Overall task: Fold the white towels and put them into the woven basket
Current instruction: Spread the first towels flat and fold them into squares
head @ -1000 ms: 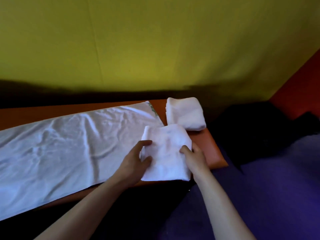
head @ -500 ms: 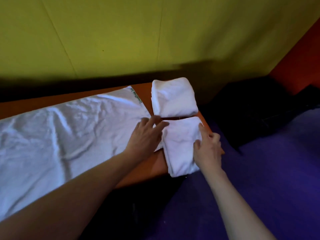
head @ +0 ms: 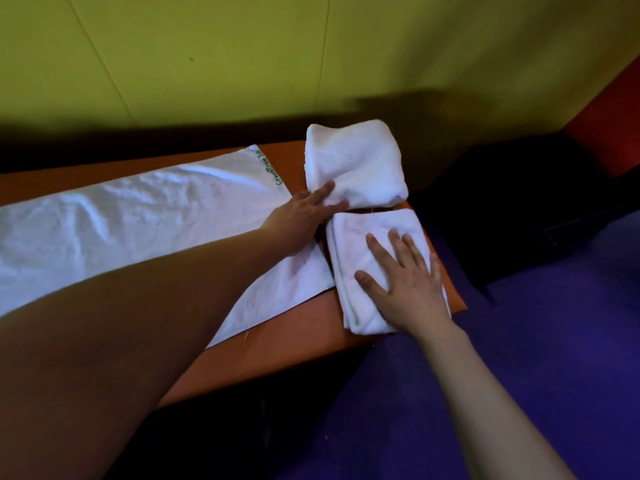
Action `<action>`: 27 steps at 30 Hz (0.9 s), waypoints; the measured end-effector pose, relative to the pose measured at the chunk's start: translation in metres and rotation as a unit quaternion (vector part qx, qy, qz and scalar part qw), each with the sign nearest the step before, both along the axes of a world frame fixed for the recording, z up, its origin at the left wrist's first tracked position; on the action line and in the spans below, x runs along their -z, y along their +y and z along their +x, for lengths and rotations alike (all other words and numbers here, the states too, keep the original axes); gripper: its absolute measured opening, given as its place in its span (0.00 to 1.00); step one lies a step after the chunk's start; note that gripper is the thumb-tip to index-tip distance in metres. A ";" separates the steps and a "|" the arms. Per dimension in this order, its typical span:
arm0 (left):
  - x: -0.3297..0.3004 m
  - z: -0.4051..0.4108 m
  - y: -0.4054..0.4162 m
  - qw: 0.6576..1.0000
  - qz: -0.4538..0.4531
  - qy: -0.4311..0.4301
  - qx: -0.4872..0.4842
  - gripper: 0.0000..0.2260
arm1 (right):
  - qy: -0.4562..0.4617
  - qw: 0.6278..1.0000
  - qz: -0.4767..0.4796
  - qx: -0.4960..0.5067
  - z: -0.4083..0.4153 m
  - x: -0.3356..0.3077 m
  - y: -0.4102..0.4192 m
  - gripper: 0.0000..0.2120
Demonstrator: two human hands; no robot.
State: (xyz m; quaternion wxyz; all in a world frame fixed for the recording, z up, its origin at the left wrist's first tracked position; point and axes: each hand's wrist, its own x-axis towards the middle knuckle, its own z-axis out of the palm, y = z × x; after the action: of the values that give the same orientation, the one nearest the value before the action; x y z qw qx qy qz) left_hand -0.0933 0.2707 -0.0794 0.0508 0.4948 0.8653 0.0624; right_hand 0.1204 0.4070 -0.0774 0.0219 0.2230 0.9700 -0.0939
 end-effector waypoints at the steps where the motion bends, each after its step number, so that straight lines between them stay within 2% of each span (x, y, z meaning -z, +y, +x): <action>1: 0.000 -0.003 0.004 1.000 0.001 -0.006 -0.004 0.30 | 0.004 1.000 0.001 -0.002 -0.005 0.001 0.004 0.32; 4: -0.002 -0.008 0.011 1.000 0.004 -0.017 -0.007 0.29 | 0.000 1.000 -0.004 -0.005 -0.019 0.000 0.015 0.32; 9: -0.001 -0.003 -0.001 0.999 0.042 0.019 0.006 0.30 | 0.004 1.000 0.000 -0.013 -0.020 0.000 0.019 0.33; 13: 0.002 0.030 -0.048 0.983 0.119 0.010 -0.136 0.29 | -0.024 1.000 0.005 -0.003 -0.021 -0.005 0.018 0.33; 15: 0.010 0.046 -0.097 0.973 0.102 0.037 -0.203 0.28 | 0.023 0.999 0.032 0.004 -0.023 -0.006 0.013 0.33; 17: 0.016 0.053 -0.154 0.957 0.072 0.055 -0.277 0.27 | 0.134 0.990 0.046 -0.006 -0.027 -0.008 -0.001 0.32; 19: 0.016 0.057 -0.209 0.930 0.045 0.056 -0.360 0.28 | 0.224 0.973 0.038 -0.041 -0.038 -0.006 -0.025 0.28; 20: 0.016 0.062 -0.234 0.917 0.030 0.057 -0.393 0.29 | 0.238 0.968 0.031 -0.069 -0.045 -0.005 -0.041 0.26; 22: 0.016 0.074 -0.276 0.893 0.004 0.046 -0.448 0.30 | 0.226 0.966 0.013 -0.125 -0.060 -0.001 -0.075 0.25; 24: 0.016 0.083 -0.303 0.873 -0.009 0.014 -0.487 0.32 | 0.170 0.973 -0.006 -0.156 -0.073 0.006 -0.104 0.28; 27: 0.018 0.085 -0.319 0.870 -0.015 -0.013 -0.492 0.34 | 0.082 0.985 -0.018 -0.148 -0.081 0.019 -0.131 0.34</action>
State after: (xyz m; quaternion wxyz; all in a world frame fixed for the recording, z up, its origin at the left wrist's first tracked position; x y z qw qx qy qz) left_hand -0.0080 -0.0482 -0.0973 0.0323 0.0036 0.9968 0.0730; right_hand 0.0392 0.2755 -0.0961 -0.0403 0.0683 0.9890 -0.1252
